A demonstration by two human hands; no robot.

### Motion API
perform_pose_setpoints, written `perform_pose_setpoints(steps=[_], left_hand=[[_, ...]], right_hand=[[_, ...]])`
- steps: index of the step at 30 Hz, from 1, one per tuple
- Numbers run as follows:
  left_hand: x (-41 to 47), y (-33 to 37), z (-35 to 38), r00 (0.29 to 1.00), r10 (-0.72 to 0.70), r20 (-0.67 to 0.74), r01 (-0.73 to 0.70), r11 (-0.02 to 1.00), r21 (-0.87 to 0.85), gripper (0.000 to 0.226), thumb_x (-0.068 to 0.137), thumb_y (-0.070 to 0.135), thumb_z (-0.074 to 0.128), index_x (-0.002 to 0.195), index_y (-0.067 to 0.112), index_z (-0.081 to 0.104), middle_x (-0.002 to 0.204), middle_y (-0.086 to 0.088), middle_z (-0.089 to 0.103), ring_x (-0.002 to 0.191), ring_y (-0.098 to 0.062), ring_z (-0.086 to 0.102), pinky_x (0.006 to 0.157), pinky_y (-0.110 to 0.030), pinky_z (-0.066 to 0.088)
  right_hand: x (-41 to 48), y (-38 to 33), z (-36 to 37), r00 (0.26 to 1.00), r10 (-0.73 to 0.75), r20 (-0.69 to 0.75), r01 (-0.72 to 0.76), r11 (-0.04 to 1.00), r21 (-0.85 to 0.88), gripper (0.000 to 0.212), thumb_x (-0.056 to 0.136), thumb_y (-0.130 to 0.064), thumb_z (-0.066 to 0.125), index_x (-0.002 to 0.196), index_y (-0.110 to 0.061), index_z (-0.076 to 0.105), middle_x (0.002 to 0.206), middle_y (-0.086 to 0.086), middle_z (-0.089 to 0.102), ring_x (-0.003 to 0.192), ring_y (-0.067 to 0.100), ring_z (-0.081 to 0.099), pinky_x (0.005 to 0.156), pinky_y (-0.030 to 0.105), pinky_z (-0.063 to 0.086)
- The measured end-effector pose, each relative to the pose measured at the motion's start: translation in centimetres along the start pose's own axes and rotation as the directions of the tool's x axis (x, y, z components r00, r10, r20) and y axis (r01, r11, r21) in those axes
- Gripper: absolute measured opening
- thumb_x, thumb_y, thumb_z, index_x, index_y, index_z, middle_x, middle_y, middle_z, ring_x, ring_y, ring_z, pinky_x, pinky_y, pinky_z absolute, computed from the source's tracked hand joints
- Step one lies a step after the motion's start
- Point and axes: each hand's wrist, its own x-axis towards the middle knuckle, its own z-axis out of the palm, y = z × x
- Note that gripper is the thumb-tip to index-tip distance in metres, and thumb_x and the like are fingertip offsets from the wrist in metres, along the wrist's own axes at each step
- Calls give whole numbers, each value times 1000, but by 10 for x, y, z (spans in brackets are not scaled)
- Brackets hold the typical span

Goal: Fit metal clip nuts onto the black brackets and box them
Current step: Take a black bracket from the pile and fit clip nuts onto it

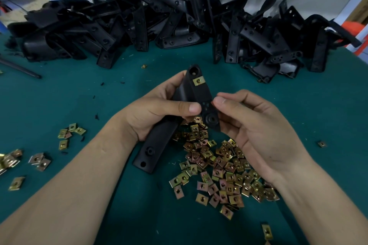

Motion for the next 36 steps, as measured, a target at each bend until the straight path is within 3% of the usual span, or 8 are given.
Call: perform_pose_setpoints(steps=[3, 9, 14, 21, 28, 32, 36], left_hand=[[1, -1, 0, 1000, 9, -4, -9, 1000, 2, 54, 68, 19, 91, 114, 18, 61, 100, -4, 71, 91, -20, 69, 84, -32, 54], [1, -3, 3, 998, 26, -61, -21, 996, 88, 44, 78, 10, 76, 116, 16, 54, 92, 8, 68, 76, -6, 62, 63, -18, 50], [3, -4, 3, 996, 58, -62, -54, 997, 62, 51, 71, 19, 82, 115, 16, 55, 89, 7, 68, 73, -6, 62, 62, -18, 50], [5, -7, 1, 996, 78, -52, -76, 996, 51, 59, 67, 29, 90, 114, 16, 56, 90, 5, 69, 73, -7, 64, 62, -19, 51], [6, -7, 2, 994, 101, -36, -99, 993, 60, 46, 73, 21, 83, 108, 13, 54, 85, 4, 66, 68, -10, 58, 62, -20, 50], [7, -8, 1, 994, 103, -38, -102, 994, 40, 43, 72, 17, 83, 106, 14, 56, 84, 2, 66, 68, -13, 57, 61, -21, 50], [7, -9, 1, 993, 90, -72, -82, 990, 115, 38, 80, -2, 76, 107, 11, 54, 84, 2, 66, 69, -11, 60, 60, -20, 49]], right_hand=[[-1, 3, 4, 999, 17, -29, -16, 998, 55, 1, 76, -16, 74, 76, -15, 74, 94, 12, 76, 80, 16, 72, 66, 21, 56], [-5, 16, 14, 986, 7, -167, 28, 978, 206, 6, 81, -17, 75, 80, -13, 71, 91, 6, 76, 81, 13, 73, 70, 20, 57], [-4, 16, 16, 978, -95, -185, 118, 986, 119, 7, 85, -12, 73, 78, -12, 74, 96, 11, 75, 88, 18, 72, 77, 24, 58], [-7, 16, 16, 982, -114, -153, 131, 986, 102, 7, 86, -13, 70, 84, -7, 73, 98, 13, 74, 94, 20, 72, 81, 26, 56], [-6, 17, 19, 973, -138, -184, 153, 986, 69, 9, 80, -16, 72, 78, -7, 72, 105, 25, 71, 96, 29, 71, 84, 35, 59], [-7, 15, 17, 983, -112, -144, 128, 986, 111, 11, 81, -15, 71, 80, -4, 69, 99, 19, 72, 91, 24, 73, 76, 28, 58], [-7, 16, 16, 992, -87, -91, 93, 993, 73, 16, 80, -17, 69, 84, -1, 69, 94, 14, 74, 82, 20, 73, 75, 27, 58]])
